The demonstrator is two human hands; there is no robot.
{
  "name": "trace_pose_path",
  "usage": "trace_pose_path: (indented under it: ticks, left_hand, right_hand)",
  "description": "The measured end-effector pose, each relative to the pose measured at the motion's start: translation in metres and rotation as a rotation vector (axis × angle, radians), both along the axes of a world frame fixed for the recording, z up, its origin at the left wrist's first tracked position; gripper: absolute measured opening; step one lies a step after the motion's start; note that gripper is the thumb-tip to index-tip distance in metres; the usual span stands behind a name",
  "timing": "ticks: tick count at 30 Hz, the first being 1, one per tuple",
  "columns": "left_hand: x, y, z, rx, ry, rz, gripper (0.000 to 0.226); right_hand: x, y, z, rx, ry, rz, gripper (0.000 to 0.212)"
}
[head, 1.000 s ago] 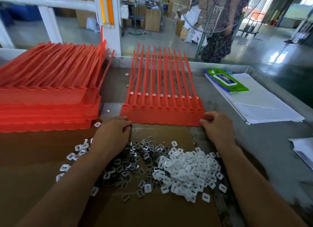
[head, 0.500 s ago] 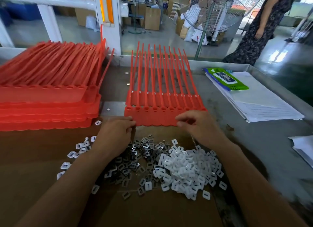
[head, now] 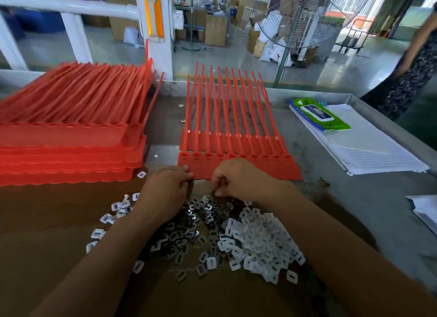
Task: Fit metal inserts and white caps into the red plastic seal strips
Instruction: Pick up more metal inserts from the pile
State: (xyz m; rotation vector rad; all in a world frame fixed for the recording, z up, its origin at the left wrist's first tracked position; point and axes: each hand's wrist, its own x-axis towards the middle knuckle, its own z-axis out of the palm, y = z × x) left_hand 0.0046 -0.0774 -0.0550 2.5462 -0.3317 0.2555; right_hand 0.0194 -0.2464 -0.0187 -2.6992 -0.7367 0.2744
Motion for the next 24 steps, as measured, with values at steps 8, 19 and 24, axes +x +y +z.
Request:
trace_pose_path:
  ticks: [8, 19, 24]
  left_hand:
    - [0.0, 0.0, -0.003, -0.003, -0.009, 0.017, 0.03]
    - [-0.004, 0.0, 0.0, 0.005, -0.059, 0.032, 0.019]
    - [-0.005, -0.001, 0.0, -0.029, -0.061, 0.036, 0.02]
  right_hand:
    - [-0.004, 0.0, 0.008, 0.036, 0.114, -0.029, 0.011]
    - [0.034, 0.019, 0.008, 0.334, -0.009, -0.285, 0.012]
    - [0.054, 0.045, 0.001, 0.368, -0.042, -0.324, 0.014]
